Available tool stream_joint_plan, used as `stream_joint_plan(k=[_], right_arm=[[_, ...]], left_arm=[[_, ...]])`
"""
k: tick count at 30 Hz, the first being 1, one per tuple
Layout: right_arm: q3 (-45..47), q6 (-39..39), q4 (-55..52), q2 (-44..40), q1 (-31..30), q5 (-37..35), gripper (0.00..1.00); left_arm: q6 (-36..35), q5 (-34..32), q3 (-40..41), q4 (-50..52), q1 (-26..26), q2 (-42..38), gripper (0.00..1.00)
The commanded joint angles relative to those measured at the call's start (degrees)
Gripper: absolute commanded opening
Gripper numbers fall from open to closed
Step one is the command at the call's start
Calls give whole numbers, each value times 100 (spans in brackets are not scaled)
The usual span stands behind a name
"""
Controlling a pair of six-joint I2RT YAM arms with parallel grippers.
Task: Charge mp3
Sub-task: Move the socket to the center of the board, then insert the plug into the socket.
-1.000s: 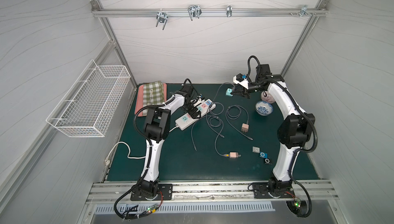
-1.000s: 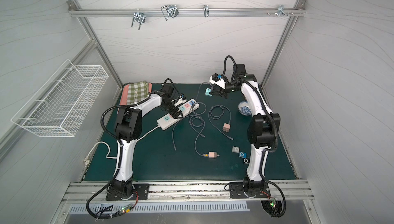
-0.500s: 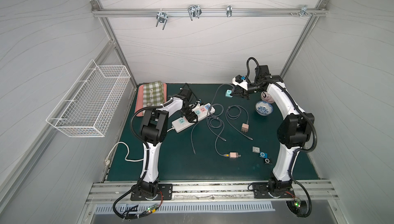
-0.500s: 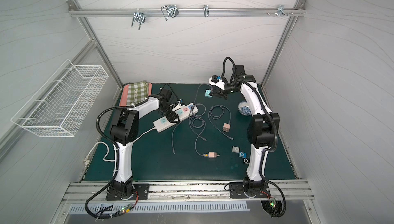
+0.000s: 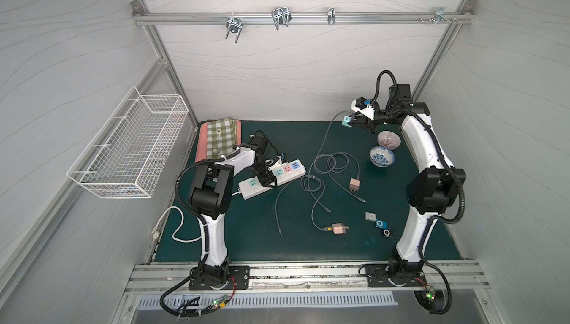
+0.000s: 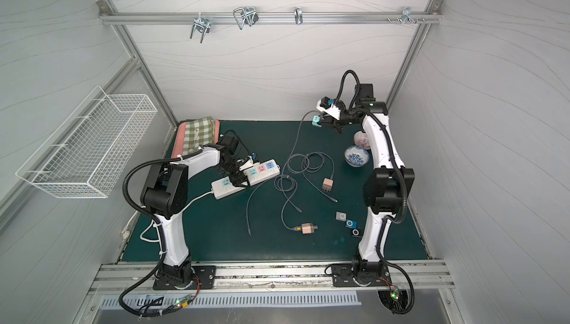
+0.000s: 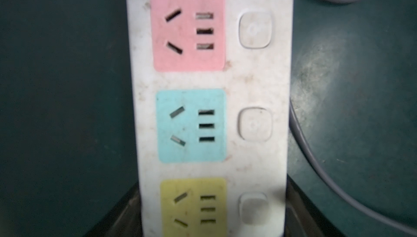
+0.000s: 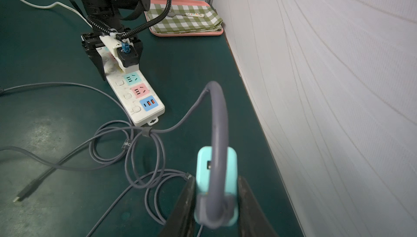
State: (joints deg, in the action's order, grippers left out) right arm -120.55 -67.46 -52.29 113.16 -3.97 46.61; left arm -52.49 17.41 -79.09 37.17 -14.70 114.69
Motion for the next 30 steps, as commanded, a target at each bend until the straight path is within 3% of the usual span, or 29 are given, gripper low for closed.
stream_joint_plan(k=[1,7,15,20,30], right_arm=[[-39,-244,-81,-85,-259,370,0],[235,-362,138,323,-781,506,0],[210,-158,-16,992,-1210,149,0],[273,12,-303,1225,-1313,645,0],[293,198,-107,1657,-1873,932,0]], left_arm=[[-180,172,12,71,17,-156,81],[628,348,57,-555,72,-679,99],[1394,614,349,-1012,116,-1811,99],[1824,482,660,-1276,185,-2325,98],[2614,450,1117,-1662,526,-3039,97]])
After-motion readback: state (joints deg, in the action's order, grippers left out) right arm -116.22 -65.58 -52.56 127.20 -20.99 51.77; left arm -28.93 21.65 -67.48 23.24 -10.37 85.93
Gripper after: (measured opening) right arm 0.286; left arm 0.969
